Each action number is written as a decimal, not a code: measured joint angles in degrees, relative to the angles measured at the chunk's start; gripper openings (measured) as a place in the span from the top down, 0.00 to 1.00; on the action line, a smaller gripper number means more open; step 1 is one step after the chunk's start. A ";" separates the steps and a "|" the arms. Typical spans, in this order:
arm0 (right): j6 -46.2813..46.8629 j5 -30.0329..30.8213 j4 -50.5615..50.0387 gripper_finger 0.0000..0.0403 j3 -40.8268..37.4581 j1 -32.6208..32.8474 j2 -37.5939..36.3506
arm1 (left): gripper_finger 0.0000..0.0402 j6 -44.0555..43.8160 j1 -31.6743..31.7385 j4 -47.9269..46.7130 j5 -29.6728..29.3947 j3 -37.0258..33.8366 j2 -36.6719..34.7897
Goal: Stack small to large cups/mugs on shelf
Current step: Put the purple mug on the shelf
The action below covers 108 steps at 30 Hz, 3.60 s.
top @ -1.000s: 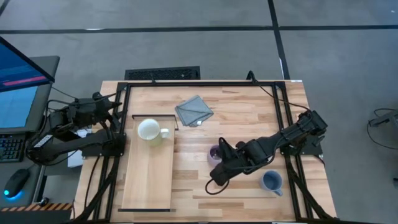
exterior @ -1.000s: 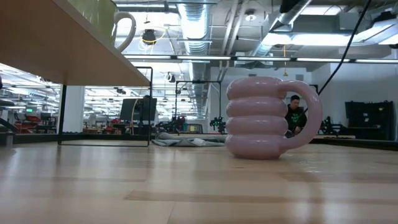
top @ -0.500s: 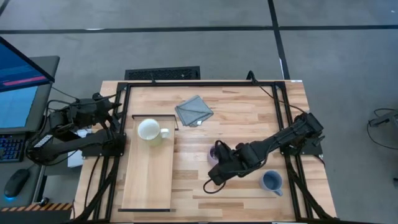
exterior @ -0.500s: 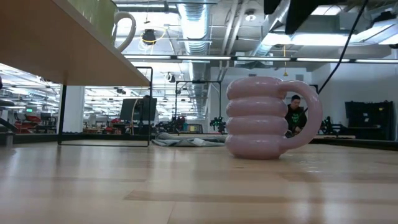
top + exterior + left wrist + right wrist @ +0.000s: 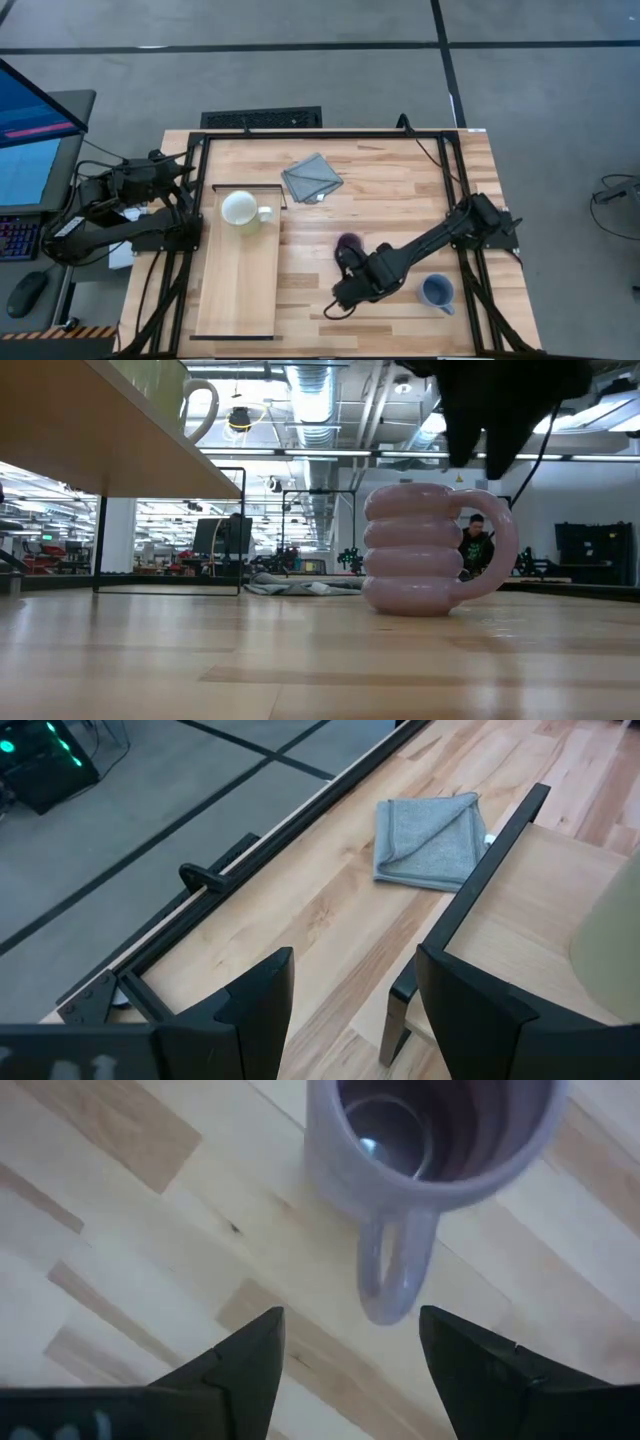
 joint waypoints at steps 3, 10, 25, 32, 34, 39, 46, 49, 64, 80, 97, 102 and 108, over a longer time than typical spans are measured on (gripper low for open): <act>1.42 0.50 -0.70 0.37 0.00 0.46 0.02 | 0.50 -0.17 0.02 0.00 0.00 0.00 0.02; 2.40 1.60 -2.42 0.37 -0.02 0.80 1.07 | 0.50 -0.17 0.02 0.00 0.00 0.00 0.02; 3.89 4.61 -3.84 0.37 0.04 0.32 0.87 | 0.50 -0.17 0.02 -0.11 0.00 0.00 0.02; 4.38 4.64 -3.61 0.37 -0.24 0.32 0.86 | 0.50 -0.17 0.02 -0.13 0.00 0.00 0.02; 5.67 4.58 -3.32 0.37 -1.51 0.32 0.85 | 0.50 -0.17 0.02 -0.19 0.00 0.00 0.02; 6.84 4.57 -1.23 0.37 -5.32 0.40 0.87 | 0.50 -0.15 0.00 -0.52 0.00 0.00 0.02; 5.03 4.42 2.56 0.37 -7.31 0.02 0.87 | 0.50 -0.15 0.02 -0.50 0.00 0.00 0.02; 4.47 4.40 3.14 0.37 -8.18 -0.21 0.87 | 0.50 -0.15 0.02 -0.48 0.00 0.00 0.02; 1.62 4.59 3.71 0.60 -8.20 -1.23 0.87 | 0.50 -0.15 0.02 -0.44 0.00 0.00 0.02; -4.14 4.81 4.13 0.85 -8.22 -1.95 0.87 | 0.50 -0.15 0.02 -1.36 0.00 0.00 0.02; -8.15 5.04 3.97 0.85 -8.22 -1.95 0.72 | 0.50 -0.44 0.02 -1.40 0.00 0.00 0.02; -11.95 4.19 1.39 0.85 -5.98 -2.16 0.70 | 0.50 -0.53 0.00 -1.76 -0.02 0.00 0.02; -16.22 5.76 -4.65 0.85 -1.16 -3.53 0.70 | 0.50 -1.46 0.01 -1.75 -0.02 0.00 0.02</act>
